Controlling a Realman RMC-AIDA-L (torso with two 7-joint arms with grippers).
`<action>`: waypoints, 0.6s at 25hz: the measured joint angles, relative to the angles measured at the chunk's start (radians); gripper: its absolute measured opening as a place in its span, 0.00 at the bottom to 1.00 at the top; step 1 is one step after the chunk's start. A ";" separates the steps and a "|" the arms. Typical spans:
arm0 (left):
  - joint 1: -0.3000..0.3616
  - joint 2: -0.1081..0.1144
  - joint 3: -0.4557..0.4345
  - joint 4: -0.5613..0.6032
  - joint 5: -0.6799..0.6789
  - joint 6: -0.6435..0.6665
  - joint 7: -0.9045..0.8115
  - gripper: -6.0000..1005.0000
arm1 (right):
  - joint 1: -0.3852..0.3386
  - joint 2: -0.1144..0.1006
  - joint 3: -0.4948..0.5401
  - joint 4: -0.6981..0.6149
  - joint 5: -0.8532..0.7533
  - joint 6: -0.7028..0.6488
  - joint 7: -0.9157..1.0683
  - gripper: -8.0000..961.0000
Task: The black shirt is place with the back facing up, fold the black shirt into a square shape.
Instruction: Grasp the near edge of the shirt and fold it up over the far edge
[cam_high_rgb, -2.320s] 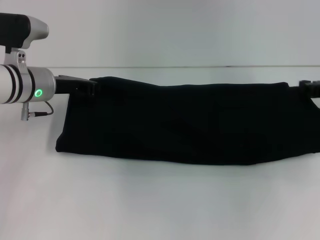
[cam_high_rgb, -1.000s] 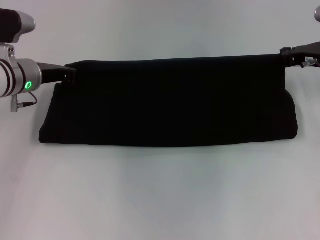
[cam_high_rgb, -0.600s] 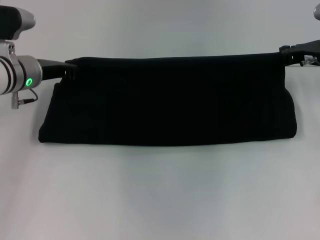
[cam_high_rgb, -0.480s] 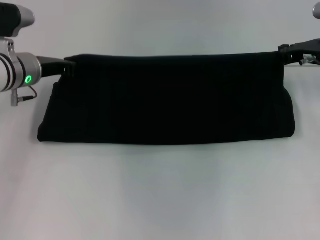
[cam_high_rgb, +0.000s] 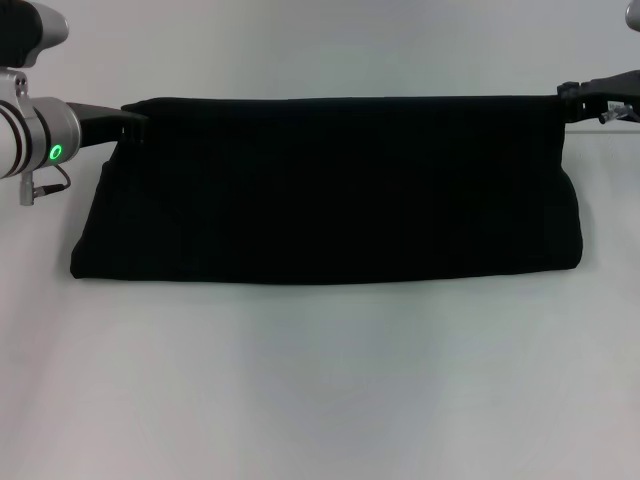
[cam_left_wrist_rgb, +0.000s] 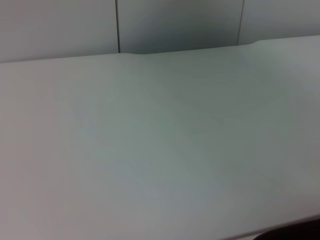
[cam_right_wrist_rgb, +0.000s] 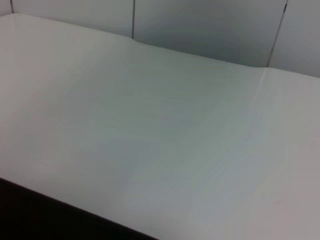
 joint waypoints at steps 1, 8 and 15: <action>0.000 0.000 0.000 0.000 0.000 0.000 0.000 0.01 | 0.000 0.000 0.000 0.000 0.000 0.000 0.000 0.05; 0.000 0.001 0.000 -0.001 0.001 -0.006 0.000 0.01 | 0.001 0.000 0.000 0.006 0.000 0.000 -0.001 0.05; -0.002 -0.001 0.017 -0.006 0.001 -0.023 0.000 0.01 | 0.001 0.002 0.000 0.009 0.000 0.001 0.000 0.05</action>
